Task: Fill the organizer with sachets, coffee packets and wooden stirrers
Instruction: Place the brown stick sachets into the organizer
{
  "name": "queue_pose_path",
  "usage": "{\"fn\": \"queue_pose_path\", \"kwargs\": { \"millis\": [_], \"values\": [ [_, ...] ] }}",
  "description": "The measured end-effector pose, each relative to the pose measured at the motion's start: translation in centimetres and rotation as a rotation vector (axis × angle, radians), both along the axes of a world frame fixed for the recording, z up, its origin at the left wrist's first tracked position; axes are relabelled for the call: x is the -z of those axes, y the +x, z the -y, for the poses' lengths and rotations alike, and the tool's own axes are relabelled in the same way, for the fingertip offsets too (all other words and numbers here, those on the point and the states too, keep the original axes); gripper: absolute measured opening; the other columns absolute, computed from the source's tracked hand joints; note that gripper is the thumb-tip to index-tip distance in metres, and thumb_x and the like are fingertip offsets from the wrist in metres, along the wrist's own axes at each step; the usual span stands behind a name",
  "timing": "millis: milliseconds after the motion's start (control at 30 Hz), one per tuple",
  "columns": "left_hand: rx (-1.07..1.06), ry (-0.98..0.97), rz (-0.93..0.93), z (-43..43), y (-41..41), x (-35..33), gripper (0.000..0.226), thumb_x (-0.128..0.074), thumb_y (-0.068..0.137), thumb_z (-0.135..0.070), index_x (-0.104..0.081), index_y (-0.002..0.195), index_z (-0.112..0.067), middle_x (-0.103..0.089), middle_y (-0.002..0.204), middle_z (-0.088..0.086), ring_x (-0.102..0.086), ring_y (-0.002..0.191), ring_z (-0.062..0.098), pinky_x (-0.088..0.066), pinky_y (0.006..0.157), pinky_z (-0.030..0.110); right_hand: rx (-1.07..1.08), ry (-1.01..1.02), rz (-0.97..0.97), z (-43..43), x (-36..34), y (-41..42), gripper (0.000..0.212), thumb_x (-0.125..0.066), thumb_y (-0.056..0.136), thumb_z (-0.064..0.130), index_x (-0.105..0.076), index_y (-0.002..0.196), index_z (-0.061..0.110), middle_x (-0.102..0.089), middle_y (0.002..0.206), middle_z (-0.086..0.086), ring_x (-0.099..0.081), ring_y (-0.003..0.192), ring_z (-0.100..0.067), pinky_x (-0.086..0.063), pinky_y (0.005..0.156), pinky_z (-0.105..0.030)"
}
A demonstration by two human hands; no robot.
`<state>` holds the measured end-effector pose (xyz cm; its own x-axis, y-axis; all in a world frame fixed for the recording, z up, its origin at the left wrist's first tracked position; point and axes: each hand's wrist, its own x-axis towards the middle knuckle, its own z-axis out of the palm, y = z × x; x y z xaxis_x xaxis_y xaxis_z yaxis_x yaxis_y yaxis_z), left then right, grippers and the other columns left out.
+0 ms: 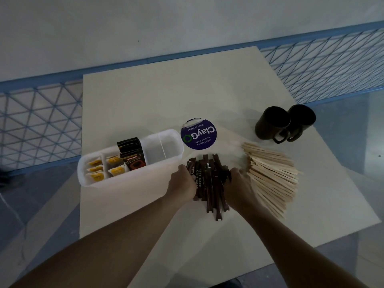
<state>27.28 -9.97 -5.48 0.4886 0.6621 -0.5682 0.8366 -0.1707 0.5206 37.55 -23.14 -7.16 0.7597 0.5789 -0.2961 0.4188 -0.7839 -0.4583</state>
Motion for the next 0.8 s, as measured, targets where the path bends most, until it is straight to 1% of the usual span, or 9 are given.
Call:
{"fn": "queue_pose_path", "kwargs": {
  "millis": [133,200,300,367,400,533,667,733,800],
  "values": [
    [0.037,0.074,-0.018,-0.2,0.2,0.2,0.026,-0.052,0.096,-0.014,-0.045,0.119,-0.005,-0.057,0.107,0.011,-0.056,0.096,0.026,-0.044,0.071,0.033,0.061,0.068,-0.076,-0.7,-0.7,0.9,0.023,-0.044,0.102,0.015,-0.053,0.121,0.005,-0.047,0.12,-0.011,-0.049,0.095,-0.015,-0.036,0.062,-0.017],
    [0.039,0.096,-0.022,-0.2,0.4,0.3,0.025,-0.054,0.095,-0.013,-0.046,0.117,-0.005,-0.058,0.109,0.013,-0.055,0.095,0.025,-0.043,0.07,0.032,0.081,0.081,-0.099,-1.4,-0.7,1.6,0.023,-0.044,0.101,0.014,-0.052,0.121,0.005,-0.047,0.122,-0.012,-0.053,0.098,-0.019,-0.041,0.064,-0.019],
    [0.045,0.133,-0.026,-0.2,0.4,0.3,0.024,-0.057,0.091,-0.01,-0.049,0.113,-0.005,-0.059,0.107,0.011,-0.056,0.092,0.024,-0.042,0.068,0.03,0.079,0.071,-0.133,-2.2,-0.6,2.1,0.022,-0.046,0.099,0.015,-0.052,0.12,0.008,-0.048,0.123,-0.014,-0.058,0.101,-0.027,-0.052,0.064,-0.028],
    [0.056,0.155,-0.027,0.0,0.4,0.3,0.024,-0.059,0.091,-0.009,-0.051,0.113,-0.005,-0.06,0.107,0.011,-0.059,0.094,0.024,-0.043,0.068,0.028,0.073,0.037,-0.142,-2.4,-0.8,2.1,0.025,-0.049,0.099,0.016,-0.051,0.123,0.008,-0.043,0.125,-0.012,-0.057,0.101,-0.026,-0.057,0.071,-0.034],
    [0.067,0.166,-0.033,0.1,0.3,0.3,0.025,-0.059,0.092,-0.009,-0.052,0.115,-0.005,-0.061,0.107,0.011,-0.06,0.095,0.024,-0.043,0.068,0.026,0.071,0.013,-0.132,-2.5,-0.9,2.1,0.026,-0.05,0.099,0.016,-0.05,0.124,0.008,-0.04,0.125,-0.011,-0.056,0.098,-0.024,-0.057,0.071,-0.033],
    [0.106,0.179,-0.058,0.1,0.2,0.2,0.024,-0.056,0.092,-0.007,-0.053,0.116,-0.002,-0.06,0.109,0.014,-0.059,0.097,0.026,-0.041,0.071,0.027,0.06,-0.023,-0.053,-2.7,-1.2,2.0,0.025,-0.06,0.094,0.01,-0.053,0.118,0.005,-0.039,0.11,-0.006,-0.053,0.083,-0.015,-0.059,0.07,-0.033],
    [0.107,0.122,-0.064,0.0,0.1,0.3,0.029,-0.056,0.094,-0.015,-0.05,0.12,-0.002,-0.053,0.114,0.015,-0.057,0.098,0.027,-0.041,0.071,0.029,0.043,-0.036,-0.038,-3.0,-1.3,2.0,0.018,-0.057,0.095,0.005,-0.053,0.113,0.004,-0.031,0.101,0.0,-0.046,0.07,-0.011,-0.053,0.065,-0.027],
    [0.095,0.097,-0.061,0.0,0.0,0.3,0.033,-0.055,0.096,-0.021,-0.049,0.121,-0.001,-0.052,0.114,0.016,-0.056,0.093,0.025,-0.041,0.068,0.028,0.053,-0.015,-0.07,-2.9,-1.3,2.2,0.012,-0.058,0.095,0.008,-0.053,0.106,0.005,-0.042,0.092,0.002,-0.054,0.066,-0.013,-0.057,0.06,-0.028],
    [0.075,0.076,-0.045,-0.1,0.0,0.3,0.034,-0.054,0.097,-0.027,-0.05,0.119,-0.002,-0.053,0.111,0.015,-0.057,0.089,0.024,-0.041,0.063,0.026,0.067,0.008,-0.122,-2.8,-1.3,2.6,0.004,-0.06,0.094,0.009,-0.055,0.095,0.008,-0.057,0.081,-0.004,-0.061,0.061,-0.012,-0.053,0.048,-0.022]
  ]
}}
